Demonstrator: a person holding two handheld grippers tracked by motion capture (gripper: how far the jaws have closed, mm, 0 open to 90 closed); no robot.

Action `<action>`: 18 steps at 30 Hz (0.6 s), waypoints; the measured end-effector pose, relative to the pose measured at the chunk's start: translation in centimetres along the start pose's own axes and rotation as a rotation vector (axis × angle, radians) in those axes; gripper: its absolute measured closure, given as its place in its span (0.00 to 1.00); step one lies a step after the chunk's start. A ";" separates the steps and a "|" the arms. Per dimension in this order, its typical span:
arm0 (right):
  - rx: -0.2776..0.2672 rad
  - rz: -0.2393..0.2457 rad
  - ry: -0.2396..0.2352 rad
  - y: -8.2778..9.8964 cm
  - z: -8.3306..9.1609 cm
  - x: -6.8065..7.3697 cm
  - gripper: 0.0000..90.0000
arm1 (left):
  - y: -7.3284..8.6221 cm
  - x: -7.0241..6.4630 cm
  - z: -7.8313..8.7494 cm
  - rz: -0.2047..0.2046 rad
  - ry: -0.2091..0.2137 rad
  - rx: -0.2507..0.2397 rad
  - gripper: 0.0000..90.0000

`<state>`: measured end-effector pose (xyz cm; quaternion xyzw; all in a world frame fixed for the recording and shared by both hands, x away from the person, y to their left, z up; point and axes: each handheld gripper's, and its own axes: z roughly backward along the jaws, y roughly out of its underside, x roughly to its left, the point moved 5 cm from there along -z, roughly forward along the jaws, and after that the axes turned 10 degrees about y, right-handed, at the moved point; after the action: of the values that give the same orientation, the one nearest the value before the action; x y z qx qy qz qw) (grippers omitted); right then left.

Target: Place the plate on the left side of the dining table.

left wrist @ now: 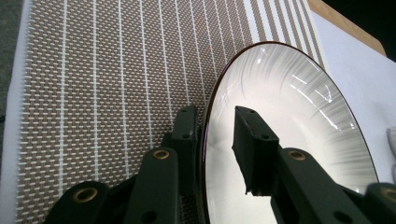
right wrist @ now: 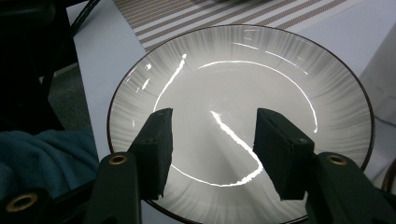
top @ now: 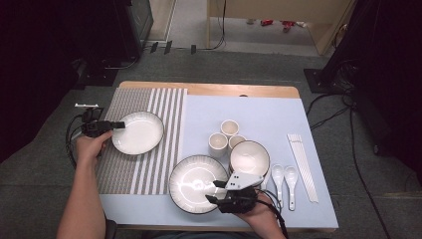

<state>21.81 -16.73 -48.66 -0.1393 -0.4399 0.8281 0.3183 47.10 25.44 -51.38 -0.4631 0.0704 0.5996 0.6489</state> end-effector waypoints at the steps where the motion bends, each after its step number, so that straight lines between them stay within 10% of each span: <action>1: 0.000 0.000 0.000 0.0 0.0 0.0 0.52 | 0.0 0.0 0.0 -0.005 -0.001 0.002 0.78; 18: 0.004 -0.002 -0.007 -0.1 0.0 -0.1 0.53 | 0.0 -1.2 0.7 -0.100 -0.024 0.003 0.61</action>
<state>21.91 -16.72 -48.55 -0.1355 -0.4396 0.8291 0.3177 46.41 25.07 -50.22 -0.4578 0.0401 0.5720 0.6794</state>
